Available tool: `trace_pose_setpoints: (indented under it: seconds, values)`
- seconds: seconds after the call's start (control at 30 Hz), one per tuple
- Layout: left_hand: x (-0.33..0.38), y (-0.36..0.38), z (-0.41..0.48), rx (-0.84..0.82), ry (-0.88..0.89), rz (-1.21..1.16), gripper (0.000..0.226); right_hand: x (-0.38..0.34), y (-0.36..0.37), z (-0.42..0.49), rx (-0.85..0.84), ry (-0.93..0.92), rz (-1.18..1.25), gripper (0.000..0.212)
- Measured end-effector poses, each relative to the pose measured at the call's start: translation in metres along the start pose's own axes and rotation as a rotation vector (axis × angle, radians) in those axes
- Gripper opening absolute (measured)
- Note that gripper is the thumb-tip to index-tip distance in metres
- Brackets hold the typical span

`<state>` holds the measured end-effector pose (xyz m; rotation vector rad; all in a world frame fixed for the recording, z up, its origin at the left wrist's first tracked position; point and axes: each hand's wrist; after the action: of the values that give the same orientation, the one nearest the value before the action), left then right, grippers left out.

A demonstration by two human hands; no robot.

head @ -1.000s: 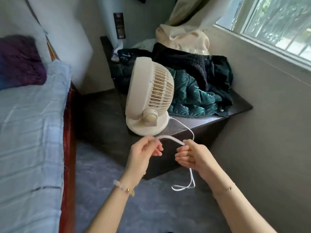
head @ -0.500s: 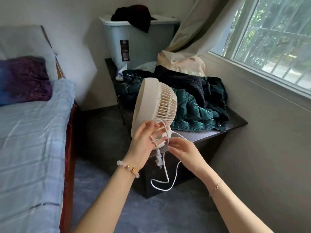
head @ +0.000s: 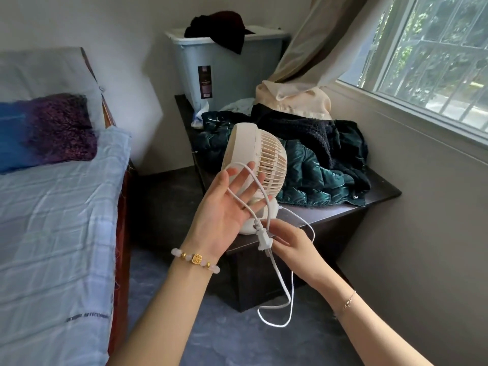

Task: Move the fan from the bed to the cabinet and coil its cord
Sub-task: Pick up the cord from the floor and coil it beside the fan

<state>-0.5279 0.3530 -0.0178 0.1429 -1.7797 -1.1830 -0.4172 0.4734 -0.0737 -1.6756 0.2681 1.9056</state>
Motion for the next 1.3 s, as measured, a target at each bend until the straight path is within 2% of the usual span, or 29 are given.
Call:
trace_pose_setpoints:
  seconds: [0.07,0.17,0.27,0.43,0.53,0.63,0.67,0.73,0.8,0.93,1.07,1.2,1.3]
  values:
    - [0.004,0.0,-0.003,0.014,0.01,-0.019,0.025,0.001,0.001,-0.004,-0.007,-0.023,-0.029,0.017]
    - [0.014,-0.011,-0.003,0.066,0.069,-0.048,0.027,0.012,-0.001,-0.016,0.057,-0.005,-0.01,0.019]
    - [0.02,-0.027,-0.005,0.114,0.125,0.027,0.034,0.019,-0.003,-0.029,0.063,0.042,0.059,0.019]
    - [0.015,-0.047,-0.011,0.17,0.109,-0.034,0.034,0.016,0.0,-0.04,-0.058,0.045,0.008,0.027]
    - [0.006,-0.045,-0.013,0.261,0.144,0.015,0.028,0.013,0.007,-0.05,-0.165,0.075,0.047,0.032]
    - [0.003,-0.042,-0.014,0.373,0.187,-0.018,0.028,0.017,0.008,-0.06,-0.249,0.135,0.053,0.024]
    - [0.005,-0.042,-0.014,0.373,0.186,-0.062,0.029,0.02,0.006,-0.062,-0.277,0.16,0.046,0.02]
    - [0.011,-0.046,-0.014,0.348,0.176,-0.117,0.029,0.025,0.0,-0.068,-0.31,0.205,0.015,0.027]
    - [0.013,-0.05,-0.017,0.318,0.149,-0.096,0.03,0.026,-0.007,-0.069,-0.285,0.21,-0.051,0.028]
    - [0.008,-0.054,-0.026,0.307,-0.014,0.105,0.058,0.021,-0.017,-0.052,-0.204,0.026,-0.366,0.012]
    - [-0.005,-0.051,-0.035,0.26,-0.138,0.413,0.051,0.002,-0.026,-0.033,-0.086,-0.249,-0.532,0.009]
    - [-0.029,-0.042,-0.041,0.152,-0.169,0.624,0.059,-0.022,-0.025,-0.025,-0.044,-0.582,-0.608,0.007]
    - [-0.039,-0.036,-0.05,0.012,-0.278,0.642,0.052,-0.028,-0.023,-0.024,-0.005,-0.648,-0.627,0.006]
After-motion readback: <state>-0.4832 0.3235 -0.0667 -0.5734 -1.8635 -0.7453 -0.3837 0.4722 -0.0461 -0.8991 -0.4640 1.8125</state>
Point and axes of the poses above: each hand's wrist, its own z-axis towards the middle knuckle, its own y-axis out of the palm, x = y × z, and after that the axes turned 15 degrees about x, right-handed
